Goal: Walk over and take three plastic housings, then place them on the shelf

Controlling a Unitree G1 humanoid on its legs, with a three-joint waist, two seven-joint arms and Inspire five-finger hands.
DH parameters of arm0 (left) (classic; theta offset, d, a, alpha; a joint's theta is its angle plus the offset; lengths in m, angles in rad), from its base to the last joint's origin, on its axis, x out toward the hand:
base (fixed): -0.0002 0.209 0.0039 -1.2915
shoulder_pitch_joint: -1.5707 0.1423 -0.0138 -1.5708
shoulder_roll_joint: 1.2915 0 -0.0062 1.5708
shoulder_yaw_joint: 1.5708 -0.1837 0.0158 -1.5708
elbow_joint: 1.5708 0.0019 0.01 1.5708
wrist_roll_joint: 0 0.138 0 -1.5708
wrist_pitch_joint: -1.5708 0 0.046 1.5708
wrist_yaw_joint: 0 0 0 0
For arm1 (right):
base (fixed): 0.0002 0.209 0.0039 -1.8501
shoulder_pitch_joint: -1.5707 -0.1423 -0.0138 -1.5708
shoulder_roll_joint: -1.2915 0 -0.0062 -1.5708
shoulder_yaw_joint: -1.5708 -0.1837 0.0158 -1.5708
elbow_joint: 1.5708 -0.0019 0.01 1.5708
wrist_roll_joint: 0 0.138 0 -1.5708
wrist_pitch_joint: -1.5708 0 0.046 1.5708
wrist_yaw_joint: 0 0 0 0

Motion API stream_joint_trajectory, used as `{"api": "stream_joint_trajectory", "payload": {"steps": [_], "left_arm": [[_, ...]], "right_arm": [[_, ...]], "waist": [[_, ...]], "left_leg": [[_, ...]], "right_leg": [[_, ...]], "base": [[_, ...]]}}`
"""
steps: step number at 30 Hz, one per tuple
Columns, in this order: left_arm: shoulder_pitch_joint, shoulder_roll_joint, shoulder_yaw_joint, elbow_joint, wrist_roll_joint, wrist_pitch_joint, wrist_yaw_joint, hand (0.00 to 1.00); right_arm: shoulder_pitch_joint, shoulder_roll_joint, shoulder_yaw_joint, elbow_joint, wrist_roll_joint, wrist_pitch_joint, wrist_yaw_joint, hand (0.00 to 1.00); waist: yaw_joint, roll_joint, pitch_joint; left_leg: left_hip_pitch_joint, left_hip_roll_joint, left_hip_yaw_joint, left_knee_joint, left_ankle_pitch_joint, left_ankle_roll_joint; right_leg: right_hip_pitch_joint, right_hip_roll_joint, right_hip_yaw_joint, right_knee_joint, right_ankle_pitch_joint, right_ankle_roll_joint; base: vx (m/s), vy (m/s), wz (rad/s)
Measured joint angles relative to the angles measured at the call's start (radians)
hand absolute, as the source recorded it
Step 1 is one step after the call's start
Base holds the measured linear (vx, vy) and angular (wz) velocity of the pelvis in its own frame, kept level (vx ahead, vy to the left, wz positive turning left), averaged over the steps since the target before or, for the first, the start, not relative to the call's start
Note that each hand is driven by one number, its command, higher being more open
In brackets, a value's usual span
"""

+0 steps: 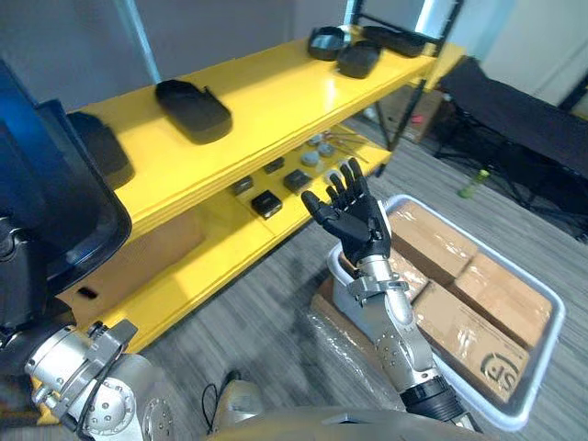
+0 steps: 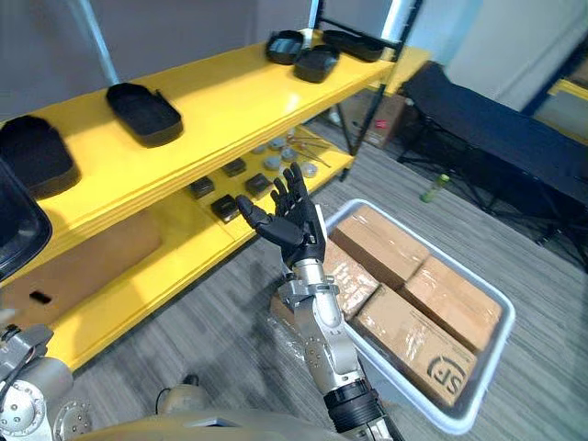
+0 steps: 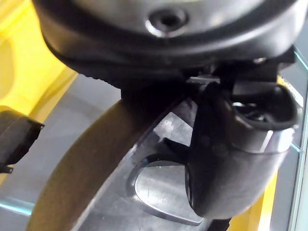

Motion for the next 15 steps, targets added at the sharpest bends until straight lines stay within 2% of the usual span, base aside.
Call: {"api": "stream_joint_trajectory", "payload": {"steps": [1,3,4,6,8,10,12,15], "left_arm": [[-0.003,0.001,-0.009,0.0,-0.017,-0.001,-0.03,0.0],[0.006,-0.001,-0.008,0.0,-0.042,-0.003,-0.068,0.0],[0.01,-0.002,-0.003,0.0,-0.04,-0.012,-0.076,0.0],[0.017,-0.004,0.002,0.0,-0.046,-0.028,-0.106,0.0],[0.017,-0.001,-0.001,0.0,-0.074,-0.03,-0.157,0.0],[0.003,0.014,-0.009,0.003,-0.079,-0.032,-0.209,0.0],[-0.029,0.026,-0.014,0.024,-0.079,-0.042,-0.233,0.0],[-0.048,0.025,-0.042,0.041,-0.065,-0.058,-0.213,0.0]], "right_arm": [[0.0,-0.002,-0.01,0.001,-0.031,0.0,-0.007,1.0],[0.008,-0.011,-0.017,0.001,-0.063,-0.001,-0.008,1.0],[0.017,-0.019,-0.016,0.001,-0.073,-0.001,-0.008,1.0],[0.025,-0.03,-0.015,0.002,-0.164,0.0,-0.023,1.0],[0.025,-0.038,-0.017,0.001,-0.265,0.0,-0.051,1.0],[0.036,-0.035,-0.017,-0.004,-0.292,-0.001,-0.074,1.0],[0.047,-0.037,-0.018,-0.004,-0.297,-0.001,-0.074,1.0],[0.07,-0.04,-0.029,-0.004,-0.295,-0.005,-0.043,1.0]], "waist": [[0.005,-0.006,0.007],[0.015,0.028,0.029],[0.026,0.038,0.033],[0.034,0.038,0.037],[0.029,0.026,0.039],[0.006,0.009,0.045],[-0.003,0.003,0.046],[-0.001,0.015,0.053]], "left_leg": [[-0.005,0.009,0.059,-0.013,0.021,0.022],[-0.014,0.01,0.056,-0.042,0.066,-0.011],[-0.013,0.005,0.049,-0.058,0.08,-0.014],[-0.013,-0.006,0.044,-0.061,0.082,-0.014],[-0.015,-0.028,0.036,-0.063,0.081,-0.012],[-0.02,-0.054,0.005,-0.098,0.1,0.006],[-0.019,-0.063,-0.013,-0.138,0.131,0.006],[-0.018,-0.052,-0.028,-0.15,0.166,-0.013]], "right_leg": [[0.014,0.001,-0.038,0.014,-0.012,0.008],[0.032,0.004,-0.093,0.051,-0.037,0.012],[0.03,-0.004,-0.095,0.07,-0.044,0.011],[0.028,-0.021,-0.091,0.096,-0.052,0.013],[0.016,-0.047,-0.031,0.133,-0.083,0.001],[-0.031,-0.058,0.118,0.203,-0.173,-0.072],[-0.05,-0.059,0.151,0.236,-0.21,-0.048],[-0.061,-0.056,0.149,0.27,-0.216,-0.005]], "base": [[-0.03,-0.013,1.24],[-0.06,0.026,1.0],[-0.05,0.068,0.44],[-0.05,0.081,0.22],[-0.06,0.084,0.21],[-0.09,0.043,0.46],[-0.1,-0.049,0.47],[-0.08,-0.067,0.14]]}}
